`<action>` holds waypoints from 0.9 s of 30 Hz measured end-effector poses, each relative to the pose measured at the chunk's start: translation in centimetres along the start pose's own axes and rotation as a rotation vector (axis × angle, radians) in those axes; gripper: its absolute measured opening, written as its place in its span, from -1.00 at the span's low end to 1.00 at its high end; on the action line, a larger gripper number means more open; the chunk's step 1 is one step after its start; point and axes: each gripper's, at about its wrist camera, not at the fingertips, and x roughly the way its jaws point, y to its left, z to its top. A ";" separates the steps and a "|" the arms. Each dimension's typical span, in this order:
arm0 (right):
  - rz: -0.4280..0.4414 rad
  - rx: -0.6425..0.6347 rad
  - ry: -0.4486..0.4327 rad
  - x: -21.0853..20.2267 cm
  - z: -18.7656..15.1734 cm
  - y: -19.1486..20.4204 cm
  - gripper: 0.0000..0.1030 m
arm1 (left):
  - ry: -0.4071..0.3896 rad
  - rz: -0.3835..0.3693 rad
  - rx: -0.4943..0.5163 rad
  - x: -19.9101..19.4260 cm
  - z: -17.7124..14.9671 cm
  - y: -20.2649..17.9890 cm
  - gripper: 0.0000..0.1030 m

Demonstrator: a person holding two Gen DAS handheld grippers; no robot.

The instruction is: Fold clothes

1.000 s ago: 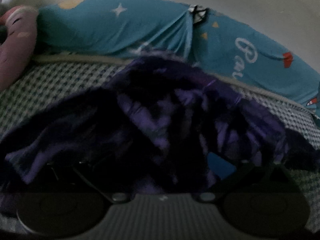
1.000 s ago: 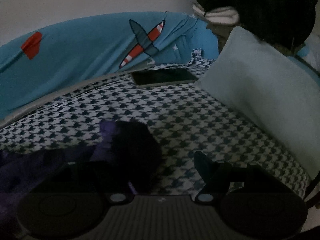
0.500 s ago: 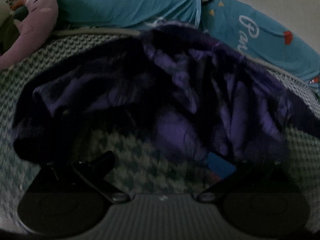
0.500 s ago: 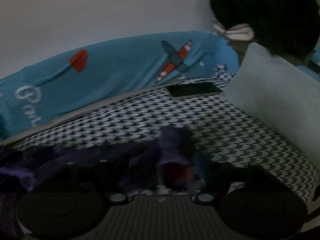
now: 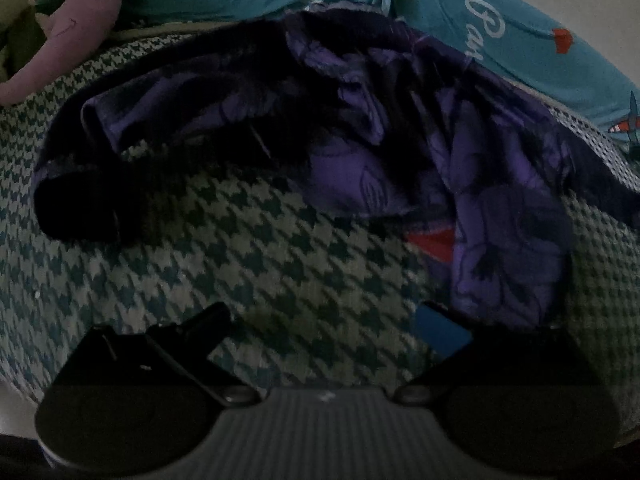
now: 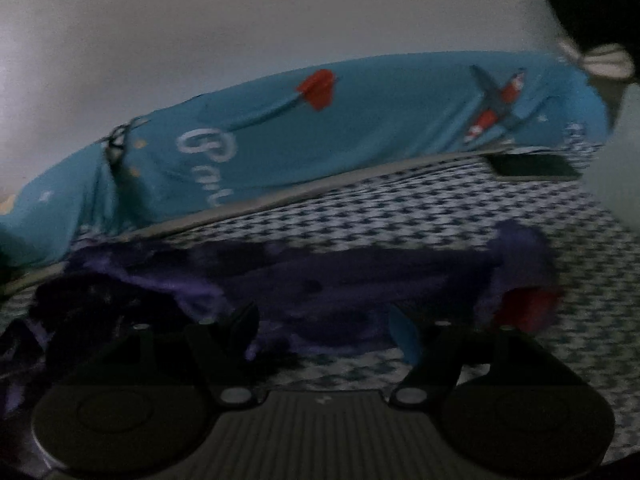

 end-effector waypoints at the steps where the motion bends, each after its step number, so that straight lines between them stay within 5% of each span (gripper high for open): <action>1: 0.022 -0.006 0.002 0.1 0.0 0.3 0.40 | 0.000 -0.002 0.003 0.0 0.0 0.0 0.99; 9: 0.149 -0.076 -0.017 0.8 0.4 2.5 0.40 | -0.017 -0.017 -0.002 -0.3 1.2 0.1 0.99; 27: 0.275 -0.205 -0.050 5.1 2.0 7.1 0.32 | -0.013 -0.031 0.032 2.4 8.6 -0.5 0.99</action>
